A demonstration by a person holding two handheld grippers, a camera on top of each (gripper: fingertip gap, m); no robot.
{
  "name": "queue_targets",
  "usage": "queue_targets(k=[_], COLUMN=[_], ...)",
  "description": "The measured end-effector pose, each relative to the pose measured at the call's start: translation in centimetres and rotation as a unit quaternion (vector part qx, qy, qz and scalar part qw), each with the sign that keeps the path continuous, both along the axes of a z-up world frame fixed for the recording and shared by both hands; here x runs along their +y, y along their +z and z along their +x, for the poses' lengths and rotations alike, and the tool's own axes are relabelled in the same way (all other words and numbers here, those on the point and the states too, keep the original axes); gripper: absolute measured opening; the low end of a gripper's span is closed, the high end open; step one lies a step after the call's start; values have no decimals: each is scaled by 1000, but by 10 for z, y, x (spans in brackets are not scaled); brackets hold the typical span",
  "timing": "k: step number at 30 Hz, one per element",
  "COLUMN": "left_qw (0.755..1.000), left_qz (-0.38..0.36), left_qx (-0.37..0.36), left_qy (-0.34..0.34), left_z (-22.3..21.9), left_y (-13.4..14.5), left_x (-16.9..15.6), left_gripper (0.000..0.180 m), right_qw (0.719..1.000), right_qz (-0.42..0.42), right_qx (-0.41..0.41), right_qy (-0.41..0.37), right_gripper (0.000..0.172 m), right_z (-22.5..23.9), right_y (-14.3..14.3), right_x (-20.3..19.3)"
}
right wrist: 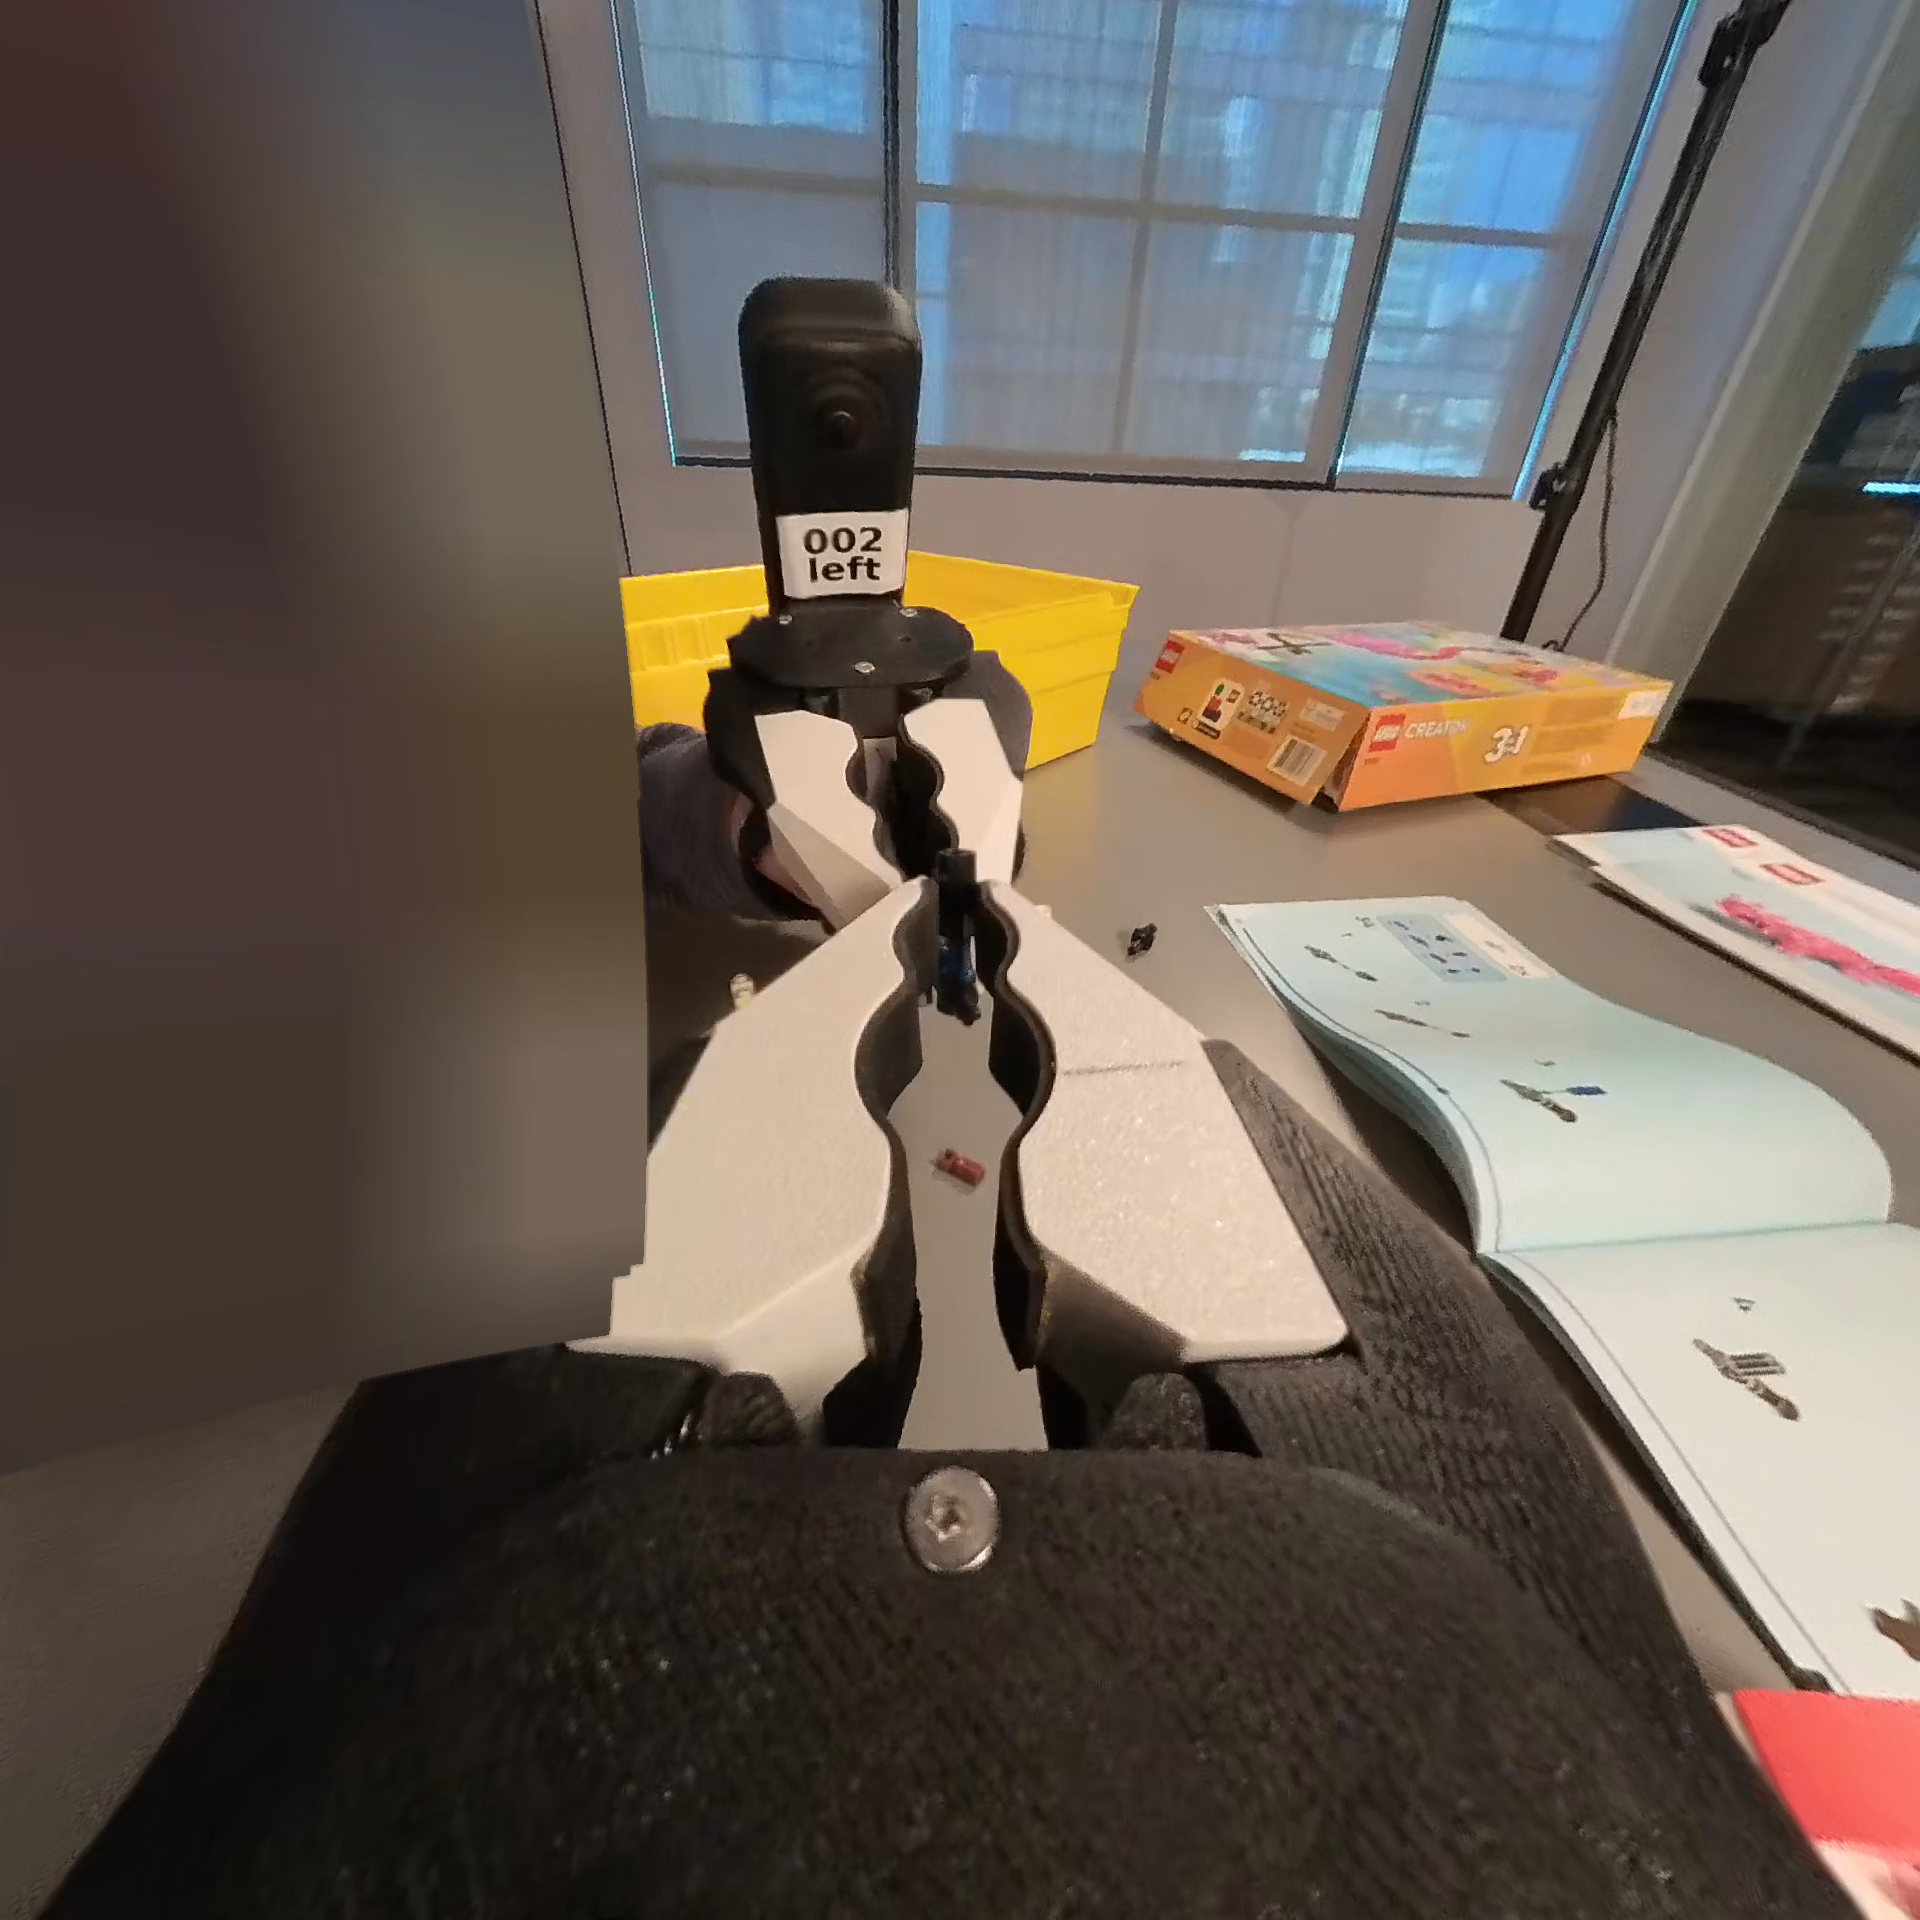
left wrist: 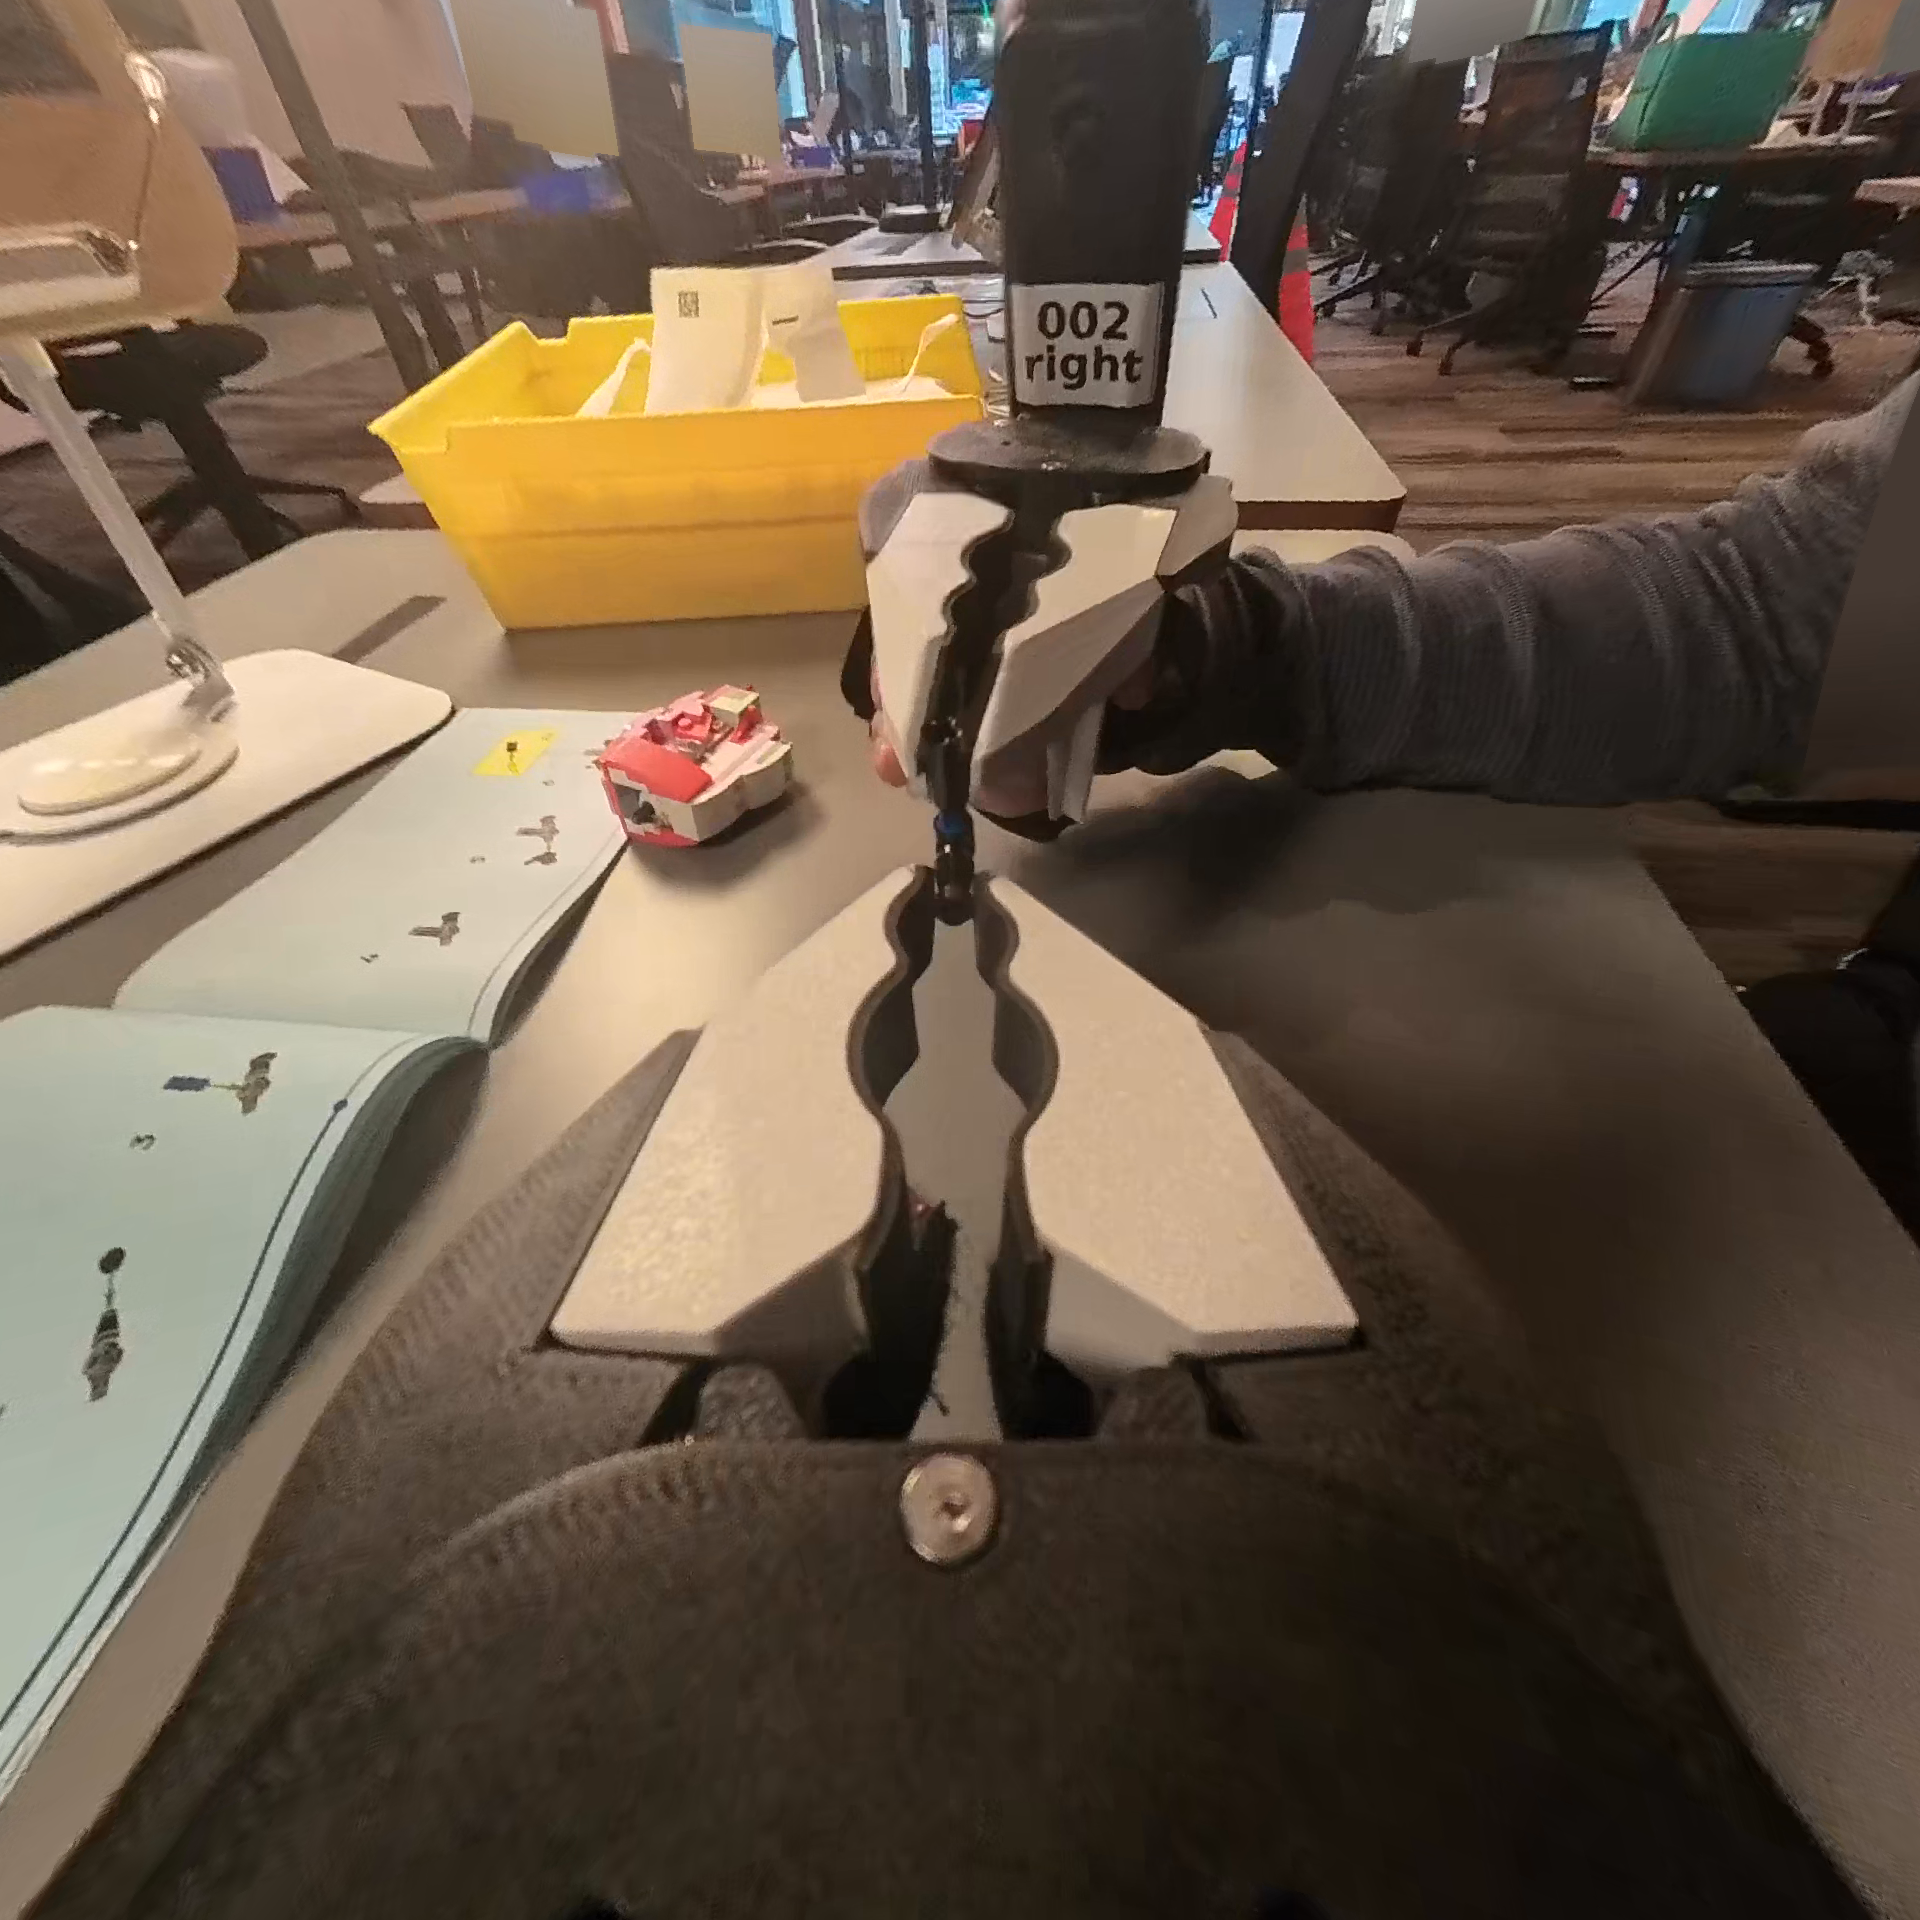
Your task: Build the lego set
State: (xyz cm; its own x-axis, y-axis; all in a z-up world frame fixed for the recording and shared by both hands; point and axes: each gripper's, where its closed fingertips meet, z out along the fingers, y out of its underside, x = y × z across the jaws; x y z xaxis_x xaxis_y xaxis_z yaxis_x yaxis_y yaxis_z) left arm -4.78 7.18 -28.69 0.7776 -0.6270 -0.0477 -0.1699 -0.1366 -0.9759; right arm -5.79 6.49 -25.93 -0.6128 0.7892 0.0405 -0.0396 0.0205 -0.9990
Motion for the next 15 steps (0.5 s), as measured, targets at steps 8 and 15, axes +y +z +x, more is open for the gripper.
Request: queue_targets(k=[8,15], left_qw=[1000,998], left_qz=[9,-16], left_qx=[-3,-50], left_qy=[0,-40], left_z=[2,8], left_y=[4,6], left_x=[0,-6], left_gripper=[6,6], right_qw=[1000,991], right_qz=[-28,-116], right_qx=[4,-37], right_qy=[9,61], right_gripper=[5,4], right_z=[2,7], right_y=[5,7], right_x=[1,1])
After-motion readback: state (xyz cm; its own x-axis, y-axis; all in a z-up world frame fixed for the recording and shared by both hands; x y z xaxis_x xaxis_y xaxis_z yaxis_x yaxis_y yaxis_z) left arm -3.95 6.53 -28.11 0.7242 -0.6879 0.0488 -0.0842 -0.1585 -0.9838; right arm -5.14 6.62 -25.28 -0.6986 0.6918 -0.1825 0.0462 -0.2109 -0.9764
